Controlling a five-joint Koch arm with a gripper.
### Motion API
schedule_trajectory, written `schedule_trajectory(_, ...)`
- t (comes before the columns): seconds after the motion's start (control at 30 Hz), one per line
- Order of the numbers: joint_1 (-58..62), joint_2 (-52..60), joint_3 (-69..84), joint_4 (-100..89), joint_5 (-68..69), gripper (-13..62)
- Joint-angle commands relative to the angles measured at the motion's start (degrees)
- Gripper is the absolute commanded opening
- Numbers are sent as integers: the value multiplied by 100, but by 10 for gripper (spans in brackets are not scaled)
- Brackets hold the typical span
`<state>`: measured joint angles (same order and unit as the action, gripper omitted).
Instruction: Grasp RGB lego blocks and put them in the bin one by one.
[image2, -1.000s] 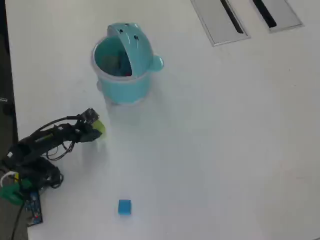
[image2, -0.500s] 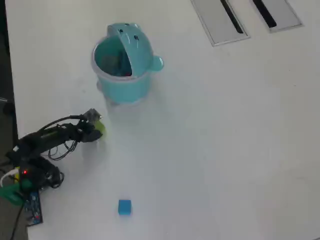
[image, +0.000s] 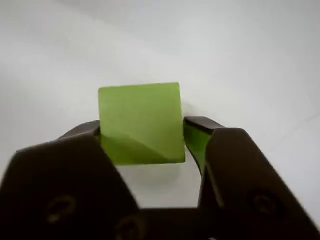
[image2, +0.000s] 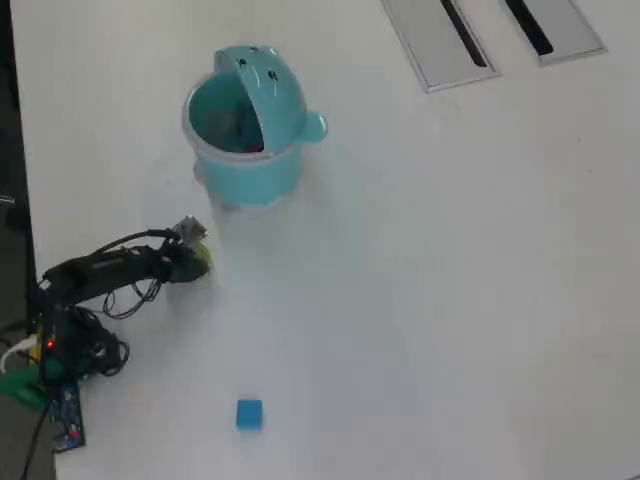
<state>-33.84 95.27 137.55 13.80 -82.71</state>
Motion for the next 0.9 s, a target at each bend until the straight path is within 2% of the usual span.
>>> schedule_trajectory(0.0,-79,-26,-413,-519,-185,223)
schedule_trajectory(0.1,-141,-79,-378,-870,-510,192)
schedule_trajectory(0.2,-193,70,-299,-844,-457,106)
schedule_trajectory(0.27,-202,167,-246,-853,-448,85)
schedule_trajectory(0.87,-545,1450,-756,-958,-176,77)
